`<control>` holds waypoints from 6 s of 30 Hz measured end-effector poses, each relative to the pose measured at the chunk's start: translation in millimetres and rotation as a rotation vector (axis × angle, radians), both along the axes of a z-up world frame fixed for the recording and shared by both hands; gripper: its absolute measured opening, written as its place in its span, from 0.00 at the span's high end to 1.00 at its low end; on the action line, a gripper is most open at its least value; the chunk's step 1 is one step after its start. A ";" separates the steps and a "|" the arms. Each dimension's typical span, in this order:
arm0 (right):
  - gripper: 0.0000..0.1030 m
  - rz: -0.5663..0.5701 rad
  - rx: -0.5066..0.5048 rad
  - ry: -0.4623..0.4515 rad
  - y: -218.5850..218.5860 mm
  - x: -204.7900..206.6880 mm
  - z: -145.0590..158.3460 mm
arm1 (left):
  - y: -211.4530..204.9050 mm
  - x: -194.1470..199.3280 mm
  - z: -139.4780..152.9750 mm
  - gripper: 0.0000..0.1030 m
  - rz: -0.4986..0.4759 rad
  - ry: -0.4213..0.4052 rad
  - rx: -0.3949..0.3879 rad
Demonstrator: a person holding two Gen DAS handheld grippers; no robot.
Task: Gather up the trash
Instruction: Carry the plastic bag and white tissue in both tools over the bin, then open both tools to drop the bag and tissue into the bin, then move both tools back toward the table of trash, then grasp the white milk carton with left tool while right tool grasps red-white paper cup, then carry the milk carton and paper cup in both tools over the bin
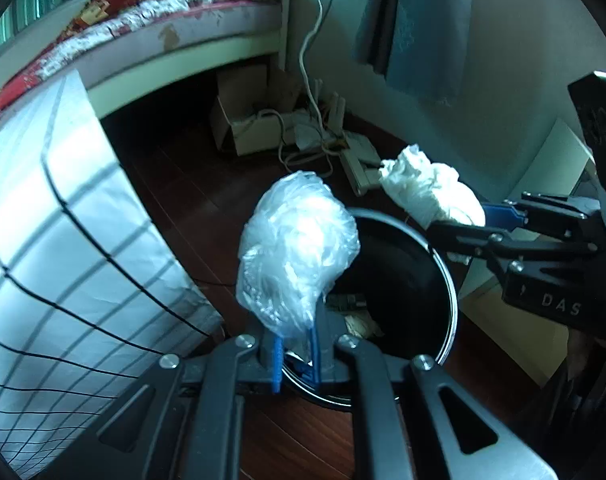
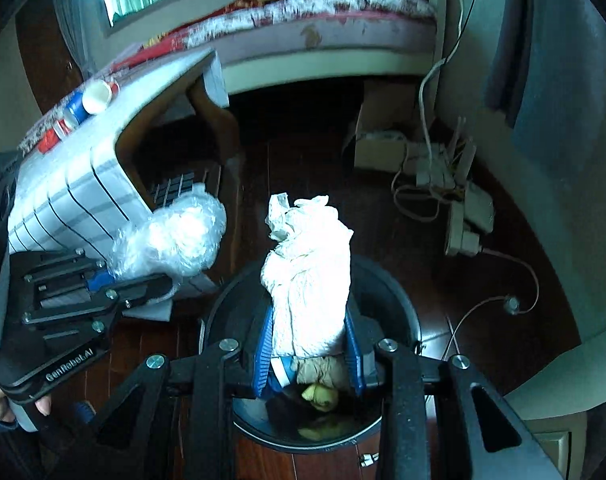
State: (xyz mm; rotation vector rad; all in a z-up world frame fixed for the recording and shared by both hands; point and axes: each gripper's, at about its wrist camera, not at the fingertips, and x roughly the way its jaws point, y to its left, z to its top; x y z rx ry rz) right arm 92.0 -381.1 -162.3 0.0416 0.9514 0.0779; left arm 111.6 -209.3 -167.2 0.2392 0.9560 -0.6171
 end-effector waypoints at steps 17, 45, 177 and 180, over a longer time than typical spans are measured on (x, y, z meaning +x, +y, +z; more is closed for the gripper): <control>0.02 -0.088 -0.137 0.203 -29.4 8.3 -67.5 | -1.7 12.8 -37.4 0.02 0.048 0.079 0.029; 0.01 -0.088 -0.144 0.058 -4.7 -9.4 -24.5 | 20.7 3.3 -0.4 0.01 0.152 -0.091 0.085; 0.49 0.215 0.025 -0.387 187.5 40.4 188.2 | 228.4 -4.9 180.8 0.66 0.399 -0.415 -0.134; 0.49 0.185 0.016 -0.389 169.3 24.4 185.5 | 205.4 -11.6 179.2 0.66 0.348 -0.415 -0.141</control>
